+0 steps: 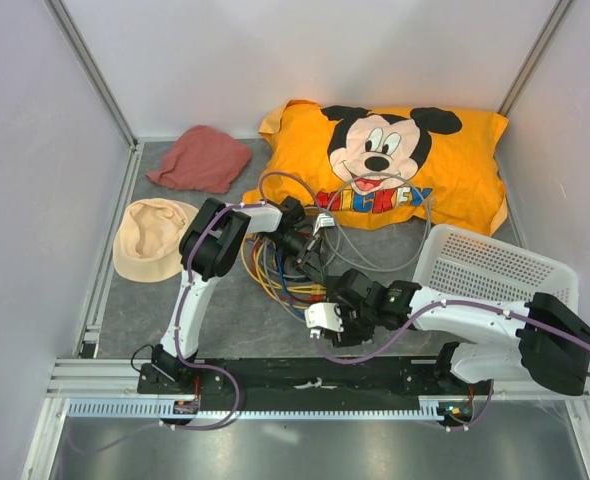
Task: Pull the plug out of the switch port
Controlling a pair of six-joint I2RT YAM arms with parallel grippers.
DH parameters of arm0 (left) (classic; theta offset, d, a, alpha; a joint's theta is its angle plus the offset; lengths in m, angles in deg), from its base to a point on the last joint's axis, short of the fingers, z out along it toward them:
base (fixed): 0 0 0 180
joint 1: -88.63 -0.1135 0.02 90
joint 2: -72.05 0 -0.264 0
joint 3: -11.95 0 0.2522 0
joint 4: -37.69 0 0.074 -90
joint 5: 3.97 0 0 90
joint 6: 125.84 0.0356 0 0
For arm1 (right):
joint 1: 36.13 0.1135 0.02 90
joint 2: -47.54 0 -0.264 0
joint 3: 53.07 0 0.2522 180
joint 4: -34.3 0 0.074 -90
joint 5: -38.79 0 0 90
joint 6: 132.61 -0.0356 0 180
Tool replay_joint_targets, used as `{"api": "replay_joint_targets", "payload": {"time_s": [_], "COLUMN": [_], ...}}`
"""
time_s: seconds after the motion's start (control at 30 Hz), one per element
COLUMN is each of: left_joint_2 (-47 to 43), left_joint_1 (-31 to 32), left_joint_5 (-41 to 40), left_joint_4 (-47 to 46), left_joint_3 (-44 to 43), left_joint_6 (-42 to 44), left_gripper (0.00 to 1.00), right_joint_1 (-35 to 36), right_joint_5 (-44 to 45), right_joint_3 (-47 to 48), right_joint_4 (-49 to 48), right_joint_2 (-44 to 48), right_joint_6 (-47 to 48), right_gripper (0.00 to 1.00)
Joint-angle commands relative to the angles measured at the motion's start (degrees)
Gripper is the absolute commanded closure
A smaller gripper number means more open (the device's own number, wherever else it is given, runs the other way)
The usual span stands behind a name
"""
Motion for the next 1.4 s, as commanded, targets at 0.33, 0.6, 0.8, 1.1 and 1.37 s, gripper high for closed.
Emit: {"api": "replay_joint_targets", "payload": {"time_s": [0.33,0.6,0.8,1.1,1.37], "left_joint_2": [8.81,7.06,5.74,10.56,10.23], "left_joint_1": [1.89,2.24,1.89,1.63,1.28], "left_joint_5": [-14.04,-16.32,-16.6,-19.47,-19.76], "left_joint_4": [1.69,-1.39,1.58,21.77,19.0], "left_joint_3": [0.93,2.78,0.24,-12.51,-9.18], "left_joint_6": [2.11,1.6,2.46,12.39,10.21], "left_gripper": [0.98,0.98,0.98,0.98,0.98], "right_joint_1": [-2.99,-11.68,-14.5,-15.74,-15.91], "right_joint_5": [4.75,4.93,3.7,3.87,4.14], "right_joint_3": [-3.11,-5.31,-6.71,-7.33,-1.66], "right_joint_4": [2.97,6.93,7.28,5.96,6.13], "right_joint_2": [-1.45,-0.3,-1.09,-1.88,0.13], "right_joint_6": [1.15,10.55,13.46,11.97,7.5], "right_gripper": [0.32,0.35,0.37,0.37,0.33]}}
